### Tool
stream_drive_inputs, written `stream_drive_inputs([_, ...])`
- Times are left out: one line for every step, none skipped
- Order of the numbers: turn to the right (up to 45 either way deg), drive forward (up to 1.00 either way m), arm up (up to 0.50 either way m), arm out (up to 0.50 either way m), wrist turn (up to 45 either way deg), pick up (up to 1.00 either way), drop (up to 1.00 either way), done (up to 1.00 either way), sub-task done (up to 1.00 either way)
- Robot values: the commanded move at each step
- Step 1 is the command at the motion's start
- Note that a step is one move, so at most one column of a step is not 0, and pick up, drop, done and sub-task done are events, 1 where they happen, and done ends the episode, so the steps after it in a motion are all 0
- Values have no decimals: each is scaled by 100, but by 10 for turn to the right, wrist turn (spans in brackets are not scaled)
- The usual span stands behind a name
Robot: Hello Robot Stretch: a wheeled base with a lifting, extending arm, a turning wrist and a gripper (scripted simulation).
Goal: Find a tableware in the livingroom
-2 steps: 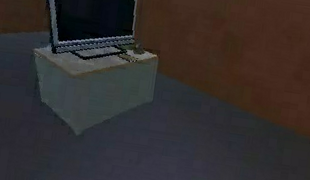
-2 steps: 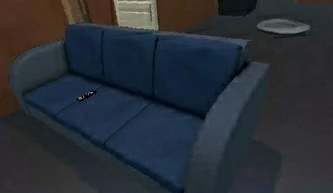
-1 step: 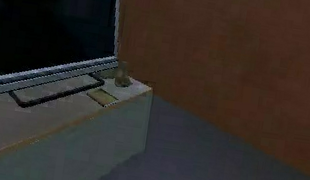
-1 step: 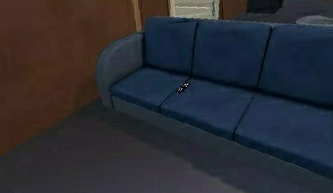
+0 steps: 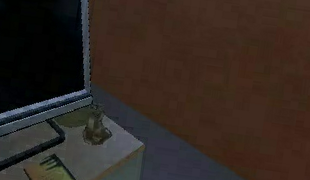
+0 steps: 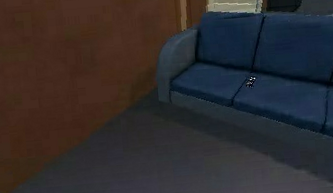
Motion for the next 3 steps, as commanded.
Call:
stream_drive_inputs([-210,0,0,0,0,0,0,0,0])
stream_drive_inputs([0,100,0,0,0,0,0,0,0])
stream_drive_inputs([0,0,0,0,0,0,0,100,0])
